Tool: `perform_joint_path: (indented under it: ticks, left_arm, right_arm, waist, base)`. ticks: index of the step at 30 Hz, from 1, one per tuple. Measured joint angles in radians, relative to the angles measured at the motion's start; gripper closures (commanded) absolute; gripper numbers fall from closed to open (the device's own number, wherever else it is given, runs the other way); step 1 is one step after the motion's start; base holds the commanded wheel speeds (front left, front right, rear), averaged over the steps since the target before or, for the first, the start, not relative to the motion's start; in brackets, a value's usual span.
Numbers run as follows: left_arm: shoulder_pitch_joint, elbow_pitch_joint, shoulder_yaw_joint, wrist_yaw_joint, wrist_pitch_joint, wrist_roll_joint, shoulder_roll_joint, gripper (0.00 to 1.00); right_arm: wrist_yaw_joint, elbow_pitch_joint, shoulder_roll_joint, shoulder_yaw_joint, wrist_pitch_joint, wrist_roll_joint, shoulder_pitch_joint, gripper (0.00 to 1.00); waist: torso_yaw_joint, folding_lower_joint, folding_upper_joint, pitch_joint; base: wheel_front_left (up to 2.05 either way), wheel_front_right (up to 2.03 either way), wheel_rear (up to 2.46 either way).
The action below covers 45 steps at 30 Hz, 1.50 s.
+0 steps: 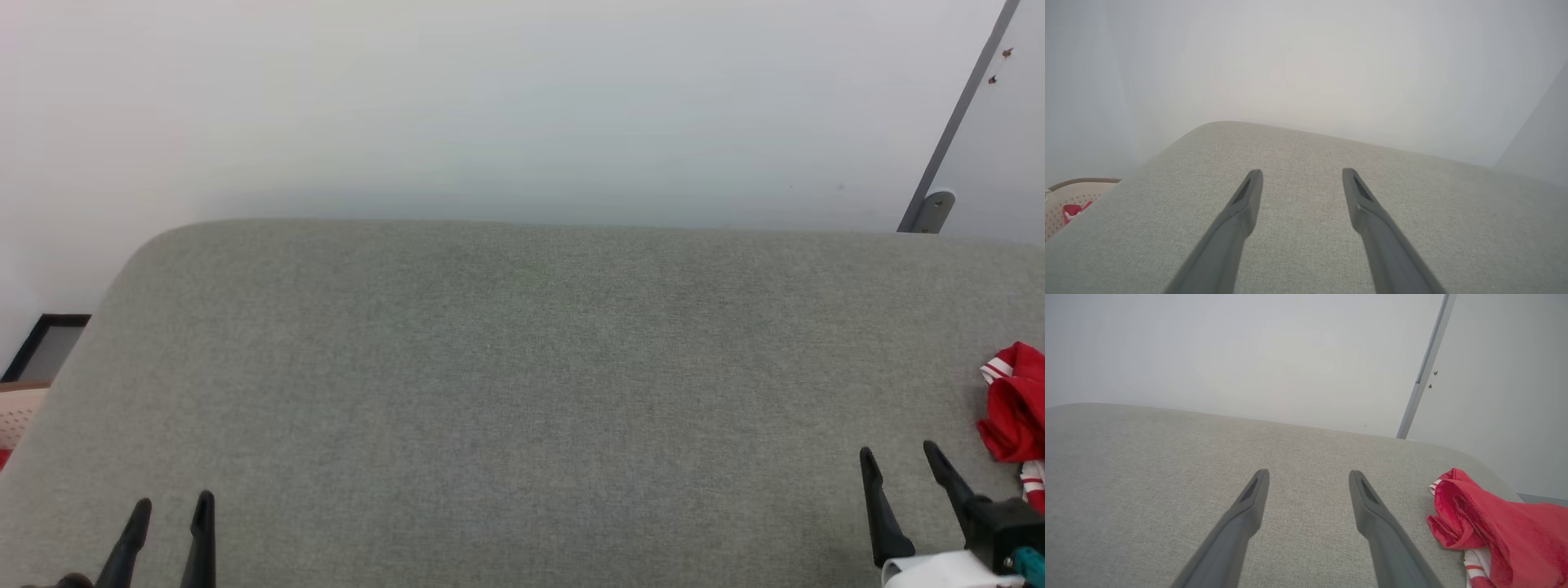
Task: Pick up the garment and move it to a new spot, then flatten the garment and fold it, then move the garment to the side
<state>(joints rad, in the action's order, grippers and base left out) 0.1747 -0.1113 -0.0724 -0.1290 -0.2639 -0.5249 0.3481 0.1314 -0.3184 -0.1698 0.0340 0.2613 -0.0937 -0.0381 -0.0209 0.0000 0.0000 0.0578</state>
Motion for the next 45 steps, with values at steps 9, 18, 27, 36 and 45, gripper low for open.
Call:
perform_joint_path:
  ticks: [9,18,27,36,45]
  left_arm:
    - [0.014,0.012,-0.003,0.000,0.000,0.018,-0.009,0.00]
    - [0.016,0.010,0.006,0.000,0.000,0.021,-0.011,0.00]
    - [0.016,0.004,0.013,0.000,0.000,0.008,-0.009,1.00]
    - [0.018,-0.040,0.026,0.000,0.030,-0.063,-0.063,1.00]
    - [-0.016,-0.053,0.018,0.000,0.072,-0.189,-0.091,1.00]
  right_arm:
    - [0.000,0.047,0.037,0.024,0.000,0.020,0.061,0.00]
    - [0.000,0.059,0.058,0.026,0.000,0.021,0.089,0.00]
    - [0.000,0.061,0.071,0.022,0.000,0.031,0.090,1.00]
    - [0.000,0.014,0.083,0.029,-0.040,-0.066,0.098,1.00]
    - [0.000,0.022,0.086,0.030,-0.077,-0.245,0.086,1.00]
  waist:
    - [0.010,0.0000,0.0000,0.000]
    - [0.014,0.0000,0.0000,-0.004]
    - [0.012,0.0000,0.0000,-0.001]
    - [0.012,0.0000,0.0000,-0.004]
    - [0.013,0.0000,0.0000,-0.008]
  base:
    - [0.00,0.00,0.00]
    - [0.00,0.00,0.00]
    - [0.00,0.00,0.00]
    - [0.00,0.00,0.00]
    - [0.00,0.00,0.00]
